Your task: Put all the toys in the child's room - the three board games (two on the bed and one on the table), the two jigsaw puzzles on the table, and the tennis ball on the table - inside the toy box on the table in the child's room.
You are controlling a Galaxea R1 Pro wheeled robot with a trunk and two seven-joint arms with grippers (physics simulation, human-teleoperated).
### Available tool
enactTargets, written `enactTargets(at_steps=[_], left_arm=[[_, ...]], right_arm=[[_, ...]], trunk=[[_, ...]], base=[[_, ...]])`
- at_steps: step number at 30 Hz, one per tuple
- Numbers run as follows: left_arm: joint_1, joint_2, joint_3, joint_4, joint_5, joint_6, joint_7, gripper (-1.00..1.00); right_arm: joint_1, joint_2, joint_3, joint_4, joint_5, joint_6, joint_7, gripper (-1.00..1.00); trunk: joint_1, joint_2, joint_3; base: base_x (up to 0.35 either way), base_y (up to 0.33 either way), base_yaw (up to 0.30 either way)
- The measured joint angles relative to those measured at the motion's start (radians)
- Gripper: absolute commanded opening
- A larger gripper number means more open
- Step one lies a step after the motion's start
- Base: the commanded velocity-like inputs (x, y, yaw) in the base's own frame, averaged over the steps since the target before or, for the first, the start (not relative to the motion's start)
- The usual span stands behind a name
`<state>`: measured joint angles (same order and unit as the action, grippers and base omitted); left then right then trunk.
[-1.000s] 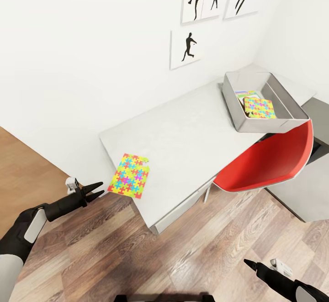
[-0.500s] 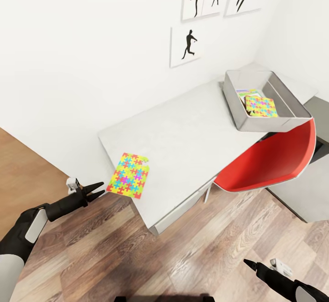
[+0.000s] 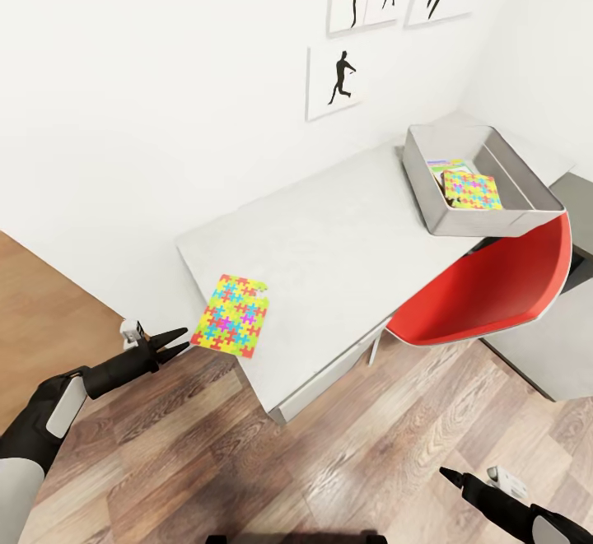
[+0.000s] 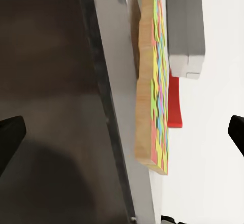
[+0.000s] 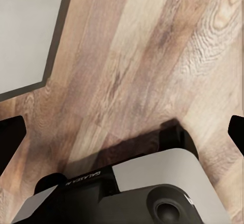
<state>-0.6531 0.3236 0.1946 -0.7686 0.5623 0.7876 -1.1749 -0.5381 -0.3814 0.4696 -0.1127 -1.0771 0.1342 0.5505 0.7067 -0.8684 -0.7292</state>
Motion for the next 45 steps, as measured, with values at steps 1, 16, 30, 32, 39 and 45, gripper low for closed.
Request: enactTargets(at_steps=[1, 16, 30, 32, 39, 45], left_arm=[[0.0, 0.0, 0.0, 0.0, 0.0, 0.0, 0.0, 1.0], [0.0, -0.002, -0.001, 0.0, 0.001, 0.0, 0.003, 1.0], [0.0, -0.009, -0.001, 0.0, -0.001, -0.001, -0.001, 1.0], [0.0, -0.009, 0.0, 0.0, -0.001, -0.001, -0.001, 1.0], [0.0, -0.009, 0.0, 0.0, -0.001, -0.001, 0.0, 1.0], [0.0, -0.009, -0.001, 0.0, -0.001, -0.001, 0.001, 1.0]], right_arm=[[0.0, 0.0, 0.0, 0.0, 0.0, 0.0, -0.001, 1.0], [0.0, 0.003, 0.0, 0.0, 0.0, 0.002, -0.005, 1.0], [0.0, 0.003, 0.0, 0.0, 0.0, 0.002, -0.005, 1.0], [0.0, 0.003, 0.0, 0.0, 0.0, 0.002, -0.005, 1.0], [0.0, 0.003, 0.0, 0.0, 0.0, 0.002, -0.005, 1.0], [0.0, 0.004, 0.0, 0.0, 0.0, 0.002, -0.006, 1.0]], trunk=[[0.0, 0.0, 0.0], [0.0, 0.0, 0.0], [0.0, 0.0, 0.0], [0.0, 0.0, 0.0], [0.0, 0.0, 0.0], [0.0, 0.0, 0.0]], base=[[0.0, 0.0, 0.0], [0.0, -0.071, 0.0], [0.0, -0.018, 0.0], [-0.045, -0.019, 0.0], [-0.044, -0.005, 0.0], [-0.004, 0.0, 0.0]])
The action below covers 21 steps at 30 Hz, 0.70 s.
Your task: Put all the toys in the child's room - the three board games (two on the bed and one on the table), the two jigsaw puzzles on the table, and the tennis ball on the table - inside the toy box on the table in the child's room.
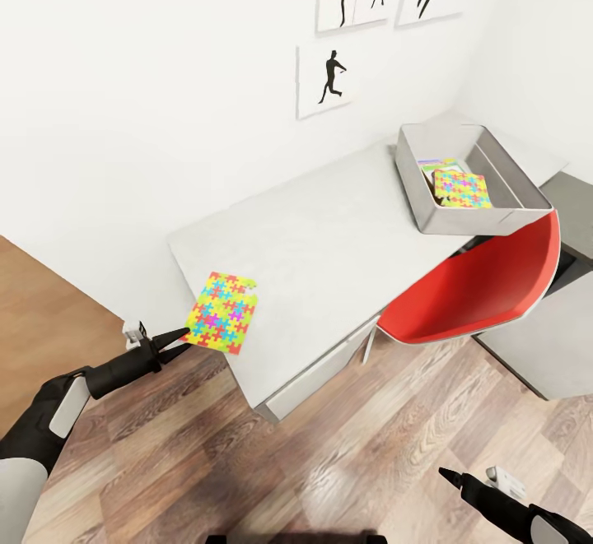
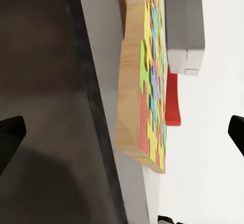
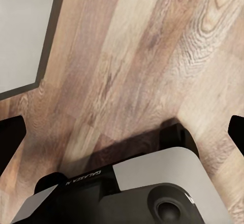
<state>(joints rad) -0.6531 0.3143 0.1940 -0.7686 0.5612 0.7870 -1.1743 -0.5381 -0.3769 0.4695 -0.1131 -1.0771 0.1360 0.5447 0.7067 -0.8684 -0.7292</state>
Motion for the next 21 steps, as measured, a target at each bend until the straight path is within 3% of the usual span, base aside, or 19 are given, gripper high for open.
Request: enactTargets(at_steps=[21], left_arm=[[0.0, 0.0, 0.0, 0.0, 0.0, 0.0, 0.005, 1.0]], right_arm=[[0.0, 0.002, 0.001, 0.0, 0.0, -0.001, 0.0, 1.0]], trunk=[[0.0, 0.0, 0.0]], base=[[-0.017, -0.027, 0.0]])
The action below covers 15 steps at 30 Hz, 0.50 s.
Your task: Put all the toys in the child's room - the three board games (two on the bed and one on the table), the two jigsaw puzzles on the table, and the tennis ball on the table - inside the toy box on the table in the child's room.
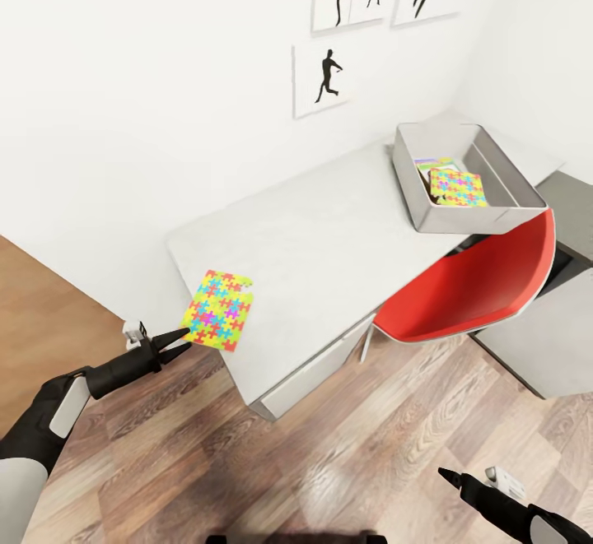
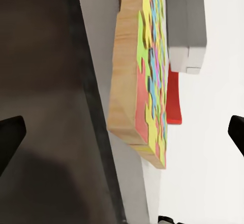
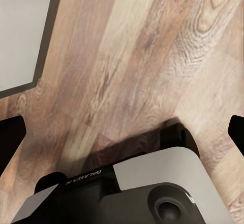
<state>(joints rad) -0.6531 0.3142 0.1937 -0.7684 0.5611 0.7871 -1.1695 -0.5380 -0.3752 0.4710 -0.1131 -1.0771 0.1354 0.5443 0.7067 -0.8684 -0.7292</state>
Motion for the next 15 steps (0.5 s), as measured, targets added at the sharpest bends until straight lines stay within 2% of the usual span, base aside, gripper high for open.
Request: enactTargets(at_steps=[15], left_arm=[[0.0, 0.0, 0.001, 0.0, 0.0, 0.0, 0.0, 1.0]], right_arm=[[0.0, 0.002, 0.0, 0.0, 0.0, -0.001, 0.0, 1.0]], trunk=[[0.0, 0.0, 0.0]], base=[[0.0, -0.009, 0.0]])
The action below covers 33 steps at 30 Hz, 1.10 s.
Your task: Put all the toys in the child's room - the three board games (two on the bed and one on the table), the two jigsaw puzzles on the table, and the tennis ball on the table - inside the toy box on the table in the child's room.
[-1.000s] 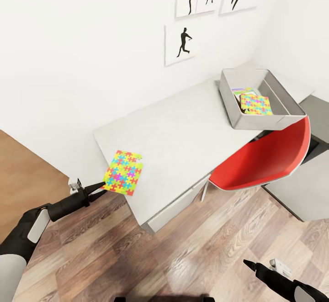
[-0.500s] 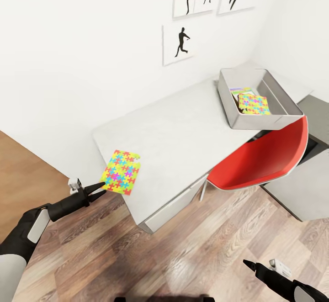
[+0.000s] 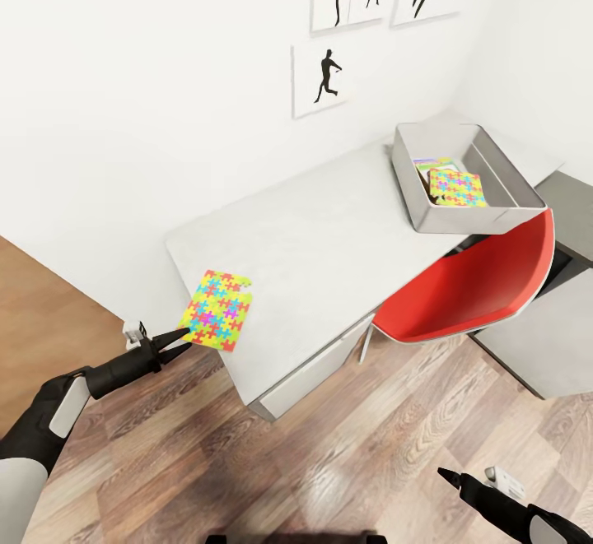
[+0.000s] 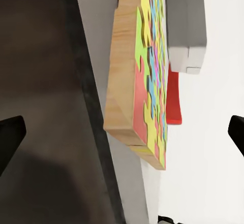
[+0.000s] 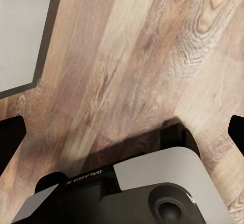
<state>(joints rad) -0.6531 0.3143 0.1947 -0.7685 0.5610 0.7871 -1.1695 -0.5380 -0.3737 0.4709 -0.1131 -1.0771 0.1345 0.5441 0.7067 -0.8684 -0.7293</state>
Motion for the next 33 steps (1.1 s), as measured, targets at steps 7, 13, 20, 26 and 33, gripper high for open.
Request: enactTargets(at_steps=[7, 13, 20, 26, 33], left_arm=[[0.0, 0.0, 0.0, 0.0, 0.0, 0.0, 0.0, 1.0], [0.0, 0.0, 0.0, 0.0, -0.001, -0.001, 0.0, 1.0], [0.0, 0.0, 0.0, 0.0, -0.001, -0.002, 0.0, 1.0], [0.0, 0.0, 0.0, 0.0, -0.001, -0.002, 0.0, 1.0], [0.0, 0.0, 0.0, 0.0, -0.001, -0.002, 0.0, 1.0]], right_arm=[[0.0, 0.0, 0.0, 0.0, 0.0, 0.0, 0.0, 1.0], [0.0, 0.0, 0.0, 0.0, 0.0, 0.0, 0.0, 1.0], [0.0, 0.001, 0.0, 0.0, 0.0, 0.0, 0.0, 1.0], [0.0, 0.002, 0.0, 0.0, 0.0, 0.0, 0.0, 1.0], [0.0, 0.003, 0.0, 0.0, 0.0, 0.0, 0.0, 1.0]], trunk=[[0.0, 0.0, 0.0], [0.0, 0.0, 0.0], [0.0, 0.0, 0.0], [0.0, 0.0, 0.0], [0.0, 0.0, 0.0]], base=[[0.0, 0.0, 0.0], [0.0, 0.0, 0.0], [0.0, -0.003, 0.0], [0.0, -0.081, 0.0], [0.0, -0.02, 0.0]])
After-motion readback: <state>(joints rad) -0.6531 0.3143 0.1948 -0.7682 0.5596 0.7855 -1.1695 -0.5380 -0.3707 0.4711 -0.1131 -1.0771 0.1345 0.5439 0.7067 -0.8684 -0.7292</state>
